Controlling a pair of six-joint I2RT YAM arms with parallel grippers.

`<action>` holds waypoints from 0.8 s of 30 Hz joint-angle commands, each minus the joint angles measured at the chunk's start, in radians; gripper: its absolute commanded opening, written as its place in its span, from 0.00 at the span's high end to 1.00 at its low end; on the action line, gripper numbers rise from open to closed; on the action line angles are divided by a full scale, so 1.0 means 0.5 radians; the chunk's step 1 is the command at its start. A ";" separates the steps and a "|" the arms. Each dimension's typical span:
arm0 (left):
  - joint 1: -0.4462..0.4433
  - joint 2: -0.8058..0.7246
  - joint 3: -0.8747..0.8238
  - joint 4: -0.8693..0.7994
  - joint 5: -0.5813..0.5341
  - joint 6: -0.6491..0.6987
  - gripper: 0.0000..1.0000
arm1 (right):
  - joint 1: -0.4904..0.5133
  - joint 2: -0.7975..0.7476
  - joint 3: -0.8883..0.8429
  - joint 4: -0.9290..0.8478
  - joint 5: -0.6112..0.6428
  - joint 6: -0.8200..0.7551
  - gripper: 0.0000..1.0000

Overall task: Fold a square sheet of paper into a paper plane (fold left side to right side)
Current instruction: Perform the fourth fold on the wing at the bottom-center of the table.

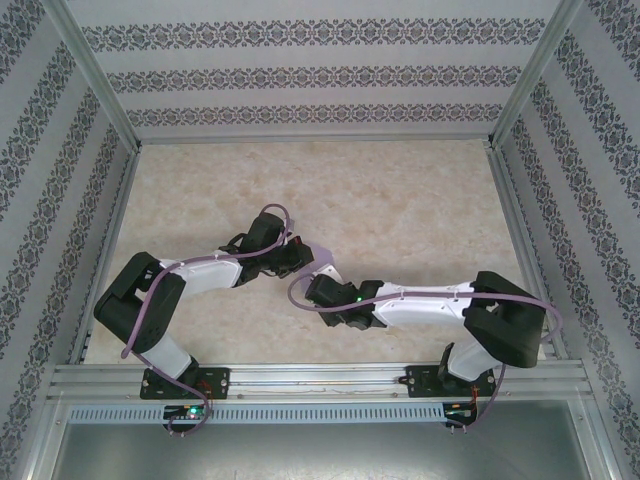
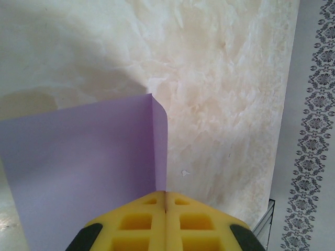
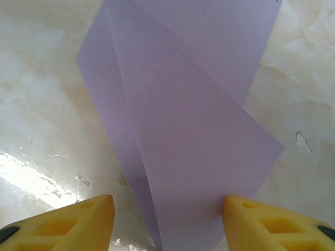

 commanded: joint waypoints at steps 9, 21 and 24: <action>-0.023 -0.073 0.055 -0.115 -0.048 0.026 0.97 | 0.028 0.089 0.078 0.026 0.117 -0.013 0.58; -0.023 -0.091 0.064 -0.174 -0.076 0.057 0.90 | 0.028 0.079 0.038 0.042 0.097 0.005 0.84; -0.011 -0.128 0.063 -0.223 -0.095 0.084 0.77 | 0.027 0.096 0.034 0.039 0.094 0.006 0.94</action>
